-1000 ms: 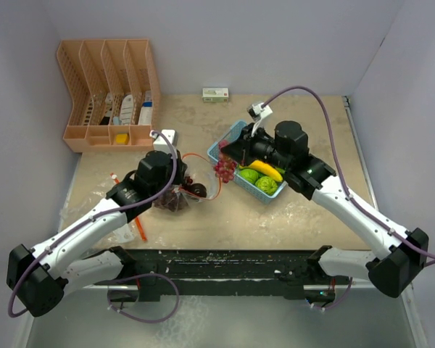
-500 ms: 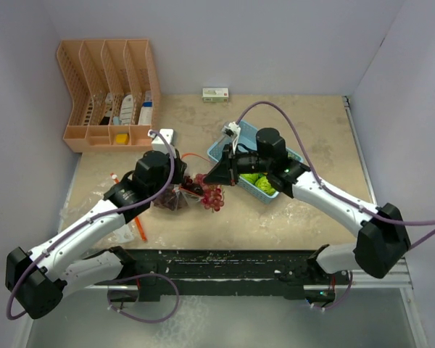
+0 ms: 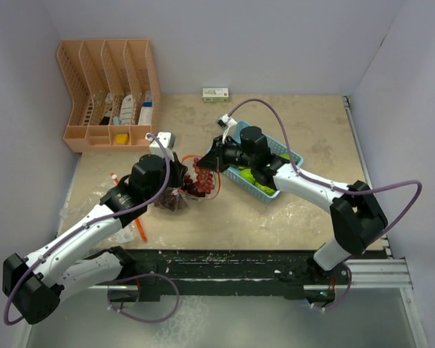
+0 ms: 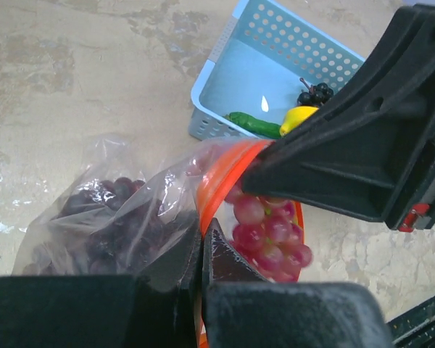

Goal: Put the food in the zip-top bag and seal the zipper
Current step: Place the fake fruit in the zipper food storage bag.

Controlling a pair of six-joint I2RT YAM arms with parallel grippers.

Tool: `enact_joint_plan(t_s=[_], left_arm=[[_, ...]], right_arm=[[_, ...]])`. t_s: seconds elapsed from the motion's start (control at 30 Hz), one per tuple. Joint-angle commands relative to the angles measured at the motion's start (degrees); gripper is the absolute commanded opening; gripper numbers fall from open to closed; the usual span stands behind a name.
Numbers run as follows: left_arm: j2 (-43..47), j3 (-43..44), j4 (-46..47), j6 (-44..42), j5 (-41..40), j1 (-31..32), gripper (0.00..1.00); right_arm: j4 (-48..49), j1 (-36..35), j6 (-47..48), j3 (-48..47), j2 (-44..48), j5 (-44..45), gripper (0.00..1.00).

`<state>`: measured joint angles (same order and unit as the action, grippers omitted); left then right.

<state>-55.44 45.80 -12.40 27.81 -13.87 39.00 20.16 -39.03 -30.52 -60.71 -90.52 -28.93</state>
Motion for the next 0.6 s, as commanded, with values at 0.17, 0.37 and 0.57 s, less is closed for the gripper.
enact_joint_plan(t_s=[0.17,0.37,0.57], left_arm=[[2.8,-2.1,3.8,2.4,1.5,-0.3,0.0],[2.0,-1.0,3.9,1.8,1.4,-0.3,0.0],[3.1,-0.8,2.6,1.9,0.0,-0.3,0.0]], right_arm=[[-0.6,-7.7,4.3,-5.3,2.4,18.6,0.62],[-8.6,-9.0,7.7,-4.2,9.6,21.3,0.82],[-21.2,-7.7,3.0,0.4,20.4,41.3,0.82]])
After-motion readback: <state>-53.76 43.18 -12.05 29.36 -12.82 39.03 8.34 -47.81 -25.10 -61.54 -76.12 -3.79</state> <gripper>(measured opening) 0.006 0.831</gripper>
